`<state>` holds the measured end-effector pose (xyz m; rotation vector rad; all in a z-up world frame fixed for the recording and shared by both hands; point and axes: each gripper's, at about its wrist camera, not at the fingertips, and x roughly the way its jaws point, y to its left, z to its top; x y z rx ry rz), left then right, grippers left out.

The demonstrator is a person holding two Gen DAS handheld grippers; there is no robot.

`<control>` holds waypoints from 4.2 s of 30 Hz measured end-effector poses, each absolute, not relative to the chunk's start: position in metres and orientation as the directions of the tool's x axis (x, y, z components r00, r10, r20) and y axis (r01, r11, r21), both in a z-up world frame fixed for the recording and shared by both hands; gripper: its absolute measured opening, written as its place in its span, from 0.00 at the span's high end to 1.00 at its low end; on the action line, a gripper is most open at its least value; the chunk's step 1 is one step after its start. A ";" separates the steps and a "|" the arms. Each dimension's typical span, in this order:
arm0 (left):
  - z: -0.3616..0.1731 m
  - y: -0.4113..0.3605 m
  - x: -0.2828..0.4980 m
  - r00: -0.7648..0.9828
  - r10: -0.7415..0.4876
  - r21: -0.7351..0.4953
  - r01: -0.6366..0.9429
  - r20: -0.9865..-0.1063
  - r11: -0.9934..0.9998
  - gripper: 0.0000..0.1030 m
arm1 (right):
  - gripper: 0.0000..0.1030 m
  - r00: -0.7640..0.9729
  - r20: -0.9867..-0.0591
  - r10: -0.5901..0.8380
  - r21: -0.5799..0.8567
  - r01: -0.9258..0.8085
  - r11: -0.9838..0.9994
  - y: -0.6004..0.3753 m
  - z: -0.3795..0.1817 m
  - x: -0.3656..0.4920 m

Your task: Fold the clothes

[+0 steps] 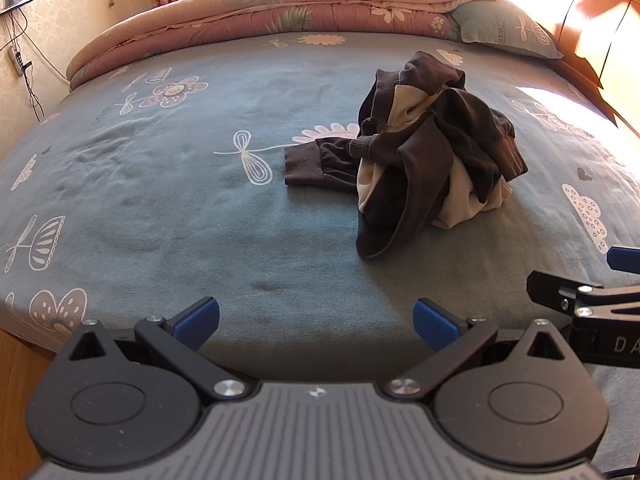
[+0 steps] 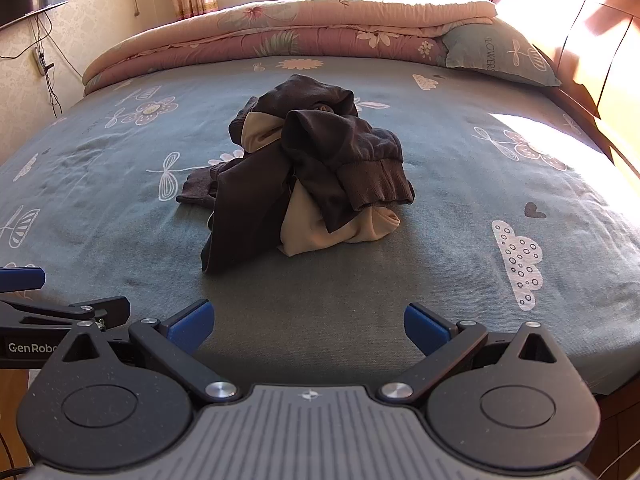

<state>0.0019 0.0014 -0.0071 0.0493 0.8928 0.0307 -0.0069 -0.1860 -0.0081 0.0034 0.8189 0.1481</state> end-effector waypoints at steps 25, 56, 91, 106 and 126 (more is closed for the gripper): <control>-0.002 -0.009 0.036 0.650 0.014 0.043 0.029 -0.760 0.999 0.01 | 0.00 0.662 -0.733 0.157 0.118 -0.104 0.988 -0.203 -0.021 0.013; -0.089 -0.046 0.172 0.552 -0.036 0.064 0.162 -0.833 0.985 0.00 | 0.00 0.648 -0.715 0.263 0.270 -0.091 0.959 -0.249 -0.060 0.073; -0.057 0.017 0.149 0.709 -0.170 -0.047 0.190 -0.684 0.981 0.01 | 0.00 0.791 -0.578 0.200 -0.130 -0.332 0.934 -0.216 -0.021 0.113; -0.042 0.007 0.143 0.720 -0.279 -0.124 0.261 -0.635 0.957 0.01 | 0.71 0.710 -0.677 0.193 -0.201 -0.430 0.880 -0.191 -0.026 0.162; -0.038 -0.027 0.133 0.694 -0.264 -0.105 0.264 -0.670 0.959 0.01 | 0.81 0.725 -0.655 -0.212 -0.371 -0.064 0.926 -0.399 -0.007 0.161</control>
